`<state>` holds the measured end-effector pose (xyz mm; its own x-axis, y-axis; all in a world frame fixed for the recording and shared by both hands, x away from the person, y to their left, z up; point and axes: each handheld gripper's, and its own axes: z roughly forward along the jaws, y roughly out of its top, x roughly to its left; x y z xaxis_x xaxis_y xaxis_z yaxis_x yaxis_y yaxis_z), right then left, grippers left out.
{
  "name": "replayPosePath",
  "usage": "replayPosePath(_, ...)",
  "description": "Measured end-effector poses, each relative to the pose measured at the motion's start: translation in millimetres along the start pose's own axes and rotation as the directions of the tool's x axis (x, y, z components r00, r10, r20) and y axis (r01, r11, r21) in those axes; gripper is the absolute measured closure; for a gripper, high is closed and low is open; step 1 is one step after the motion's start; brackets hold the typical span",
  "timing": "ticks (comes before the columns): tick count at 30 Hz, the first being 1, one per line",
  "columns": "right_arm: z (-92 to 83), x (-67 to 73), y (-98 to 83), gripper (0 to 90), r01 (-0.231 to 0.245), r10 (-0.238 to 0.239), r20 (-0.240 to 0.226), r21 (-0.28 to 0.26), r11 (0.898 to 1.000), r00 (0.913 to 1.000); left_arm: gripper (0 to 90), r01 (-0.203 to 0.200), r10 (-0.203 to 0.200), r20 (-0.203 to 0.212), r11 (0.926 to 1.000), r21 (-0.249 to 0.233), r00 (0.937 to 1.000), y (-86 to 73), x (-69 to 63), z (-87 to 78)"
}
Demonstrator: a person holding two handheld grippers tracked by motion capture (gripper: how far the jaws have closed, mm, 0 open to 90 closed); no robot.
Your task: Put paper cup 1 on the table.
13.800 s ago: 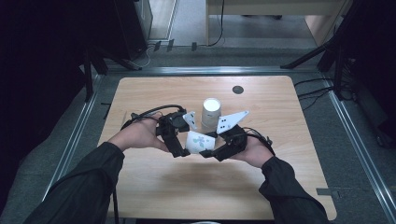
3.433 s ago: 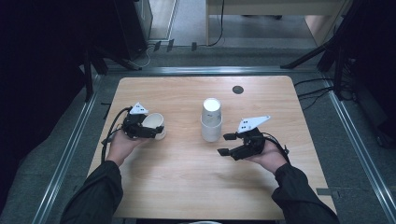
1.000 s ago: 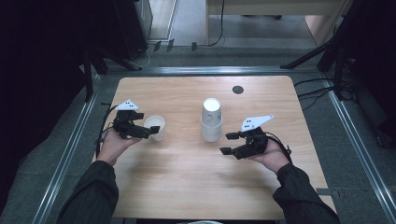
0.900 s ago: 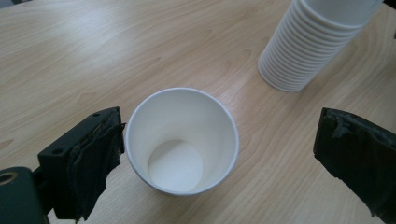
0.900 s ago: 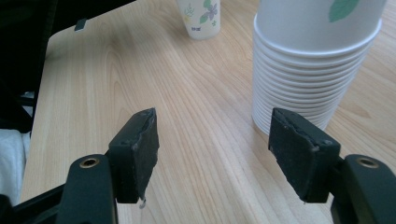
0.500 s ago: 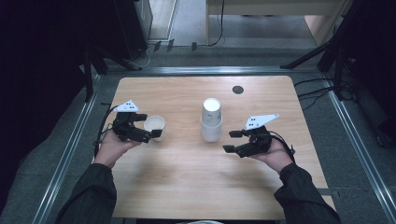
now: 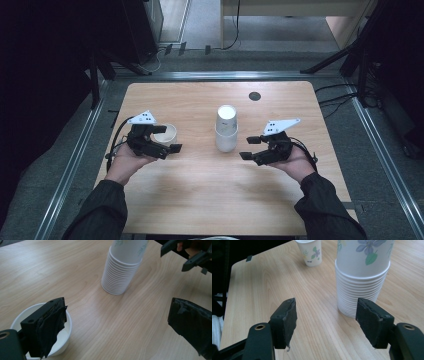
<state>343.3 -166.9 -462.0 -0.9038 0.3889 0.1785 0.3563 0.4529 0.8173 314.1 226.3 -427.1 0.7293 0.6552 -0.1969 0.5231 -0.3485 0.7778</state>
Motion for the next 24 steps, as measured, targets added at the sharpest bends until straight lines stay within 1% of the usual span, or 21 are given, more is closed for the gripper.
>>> replayPosePath(2,-1.5,0.2,3.5,33.9,0.003,-0.003,0.001,-0.001,1.000,1.0000,2.1,-0.005,0.005,0.017,1.0000,0.004,0.9998,0.3,-4.2,2.6)
replayPosePath(3,-1.7,0.1,5.4,33.9,0.008,-0.008,0.005,0.002,1.000,1.0000,2.1,-0.012,0.012,0.017,0.9999,0.009,0.9998,0.3,-6.5,4.1)
replayPosePath(6,-2.3,-0.7,11.3,33.9,0.016,-0.016,0.010,0.021,1.000,0.9998,2.1,-0.023,0.023,0.031,0.9994,0.024,0.9993,-0.3,-12.8,8.3)
replayPosePath(8,-3.8,-1.3,15.7,33.9,0.018,-0.018,0.009,0.022,1.000,0.9998,2.1,-0.023,0.022,0.042,0.9995,0.021,0.9989,-1.1,-17.5,10.6)
replayPosePath(11,-5.8,-2.9,21.9,33.9,0.013,-0.014,0.018,0.037,0.999,0.9997,2.1,-0.034,0.033,0.052,0.9992,0.019,0.9981,-1.6,-24.2,13.3)
replayPosePath(16,-9.1,-7.9,30.6,33.8,-0.003,0.001,0.028,0.057,0.998,0.9996,2.1,-0.044,0.041,0.068,0.9984,0.036,0.9968,-3.6,-30.1,18.2)
replayPosePath(19,-9.9,-10.3,35.5,33.5,0.001,-0.004,0.030,0.075,0.997,0.9995,2.2,-0.046,0.043,0.071,0.9980,0.042,0.9965,-4.8,-32.3,20.0)
replayPosePath(23,-12.7,-13.5,45.4,33.5,0.007,-0.010,0.035,0.094,0.996,0.9993,2.2,-0.042,0.039,0.080,0.9985,0.036,0.9960,-6.4,-35.6,21.7)
replayPosePath(24,-13.2,-14.4,47.9,33.5,0.007,-0.011,0.035,0.099,0.995,0.9993,2.2,-0.049,0.046,0.077,0.9981,0.038,0.9960,-7.0,-36.4,22.3)
